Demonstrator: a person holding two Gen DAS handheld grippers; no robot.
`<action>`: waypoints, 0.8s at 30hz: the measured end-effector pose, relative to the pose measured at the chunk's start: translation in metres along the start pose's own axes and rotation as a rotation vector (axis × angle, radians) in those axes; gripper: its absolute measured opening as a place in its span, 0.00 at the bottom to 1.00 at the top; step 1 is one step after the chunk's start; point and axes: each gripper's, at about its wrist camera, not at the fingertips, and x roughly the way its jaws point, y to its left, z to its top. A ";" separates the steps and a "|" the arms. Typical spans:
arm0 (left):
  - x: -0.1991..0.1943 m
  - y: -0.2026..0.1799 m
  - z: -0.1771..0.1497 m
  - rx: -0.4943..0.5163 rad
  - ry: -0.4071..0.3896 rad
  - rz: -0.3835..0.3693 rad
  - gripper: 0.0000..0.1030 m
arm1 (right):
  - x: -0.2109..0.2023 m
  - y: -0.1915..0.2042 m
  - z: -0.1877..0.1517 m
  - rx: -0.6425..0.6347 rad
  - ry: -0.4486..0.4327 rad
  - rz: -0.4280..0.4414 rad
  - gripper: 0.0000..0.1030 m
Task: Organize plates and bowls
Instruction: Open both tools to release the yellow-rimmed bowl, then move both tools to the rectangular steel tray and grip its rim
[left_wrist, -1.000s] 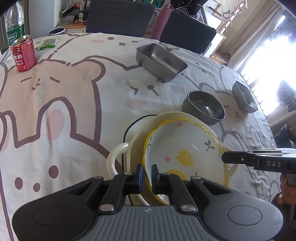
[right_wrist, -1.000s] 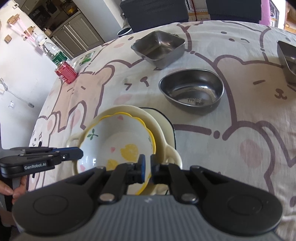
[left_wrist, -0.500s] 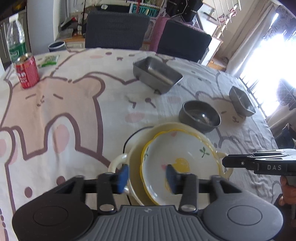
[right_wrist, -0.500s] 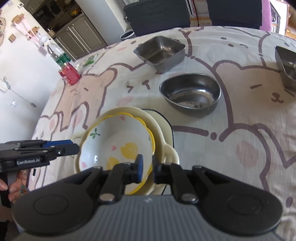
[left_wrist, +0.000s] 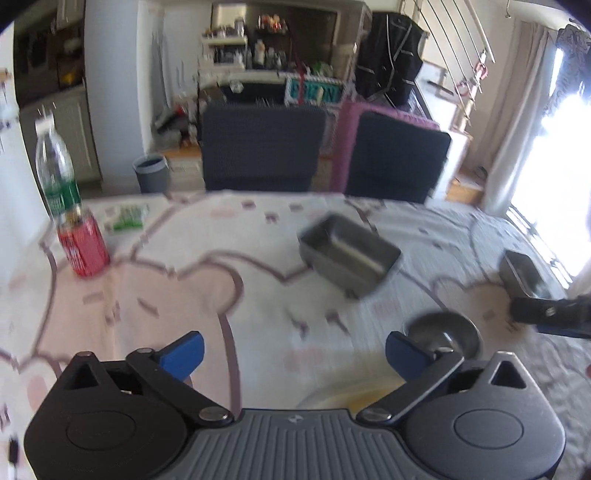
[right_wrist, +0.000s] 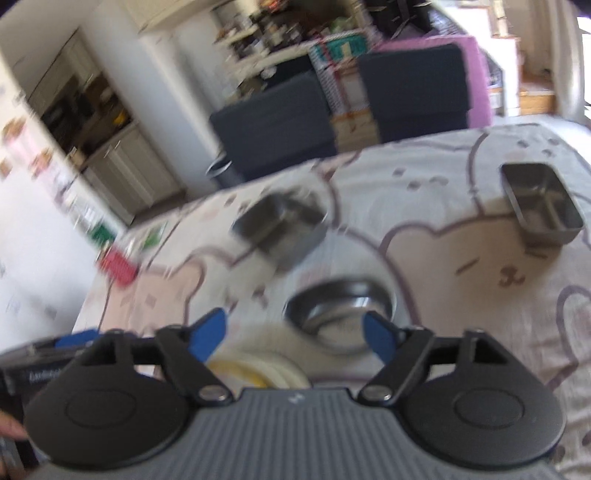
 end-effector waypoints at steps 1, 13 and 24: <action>0.006 -0.001 0.005 0.011 -0.016 0.016 1.00 | 0.003 -0.001 0.005 0.015 -0.019 -0.015 0.92; 0.092 -0.018 0.059 0.128 -0.022 0.088 1.00 | 0.071 -0.015 0.056 0.158 -0.075 -0.082 1.00; 0.174 -0.013 0.072 0.111 0.018 0.112 1.00 | 0.149 -0.015 0.063 0.189 0.010 -0.143 1.00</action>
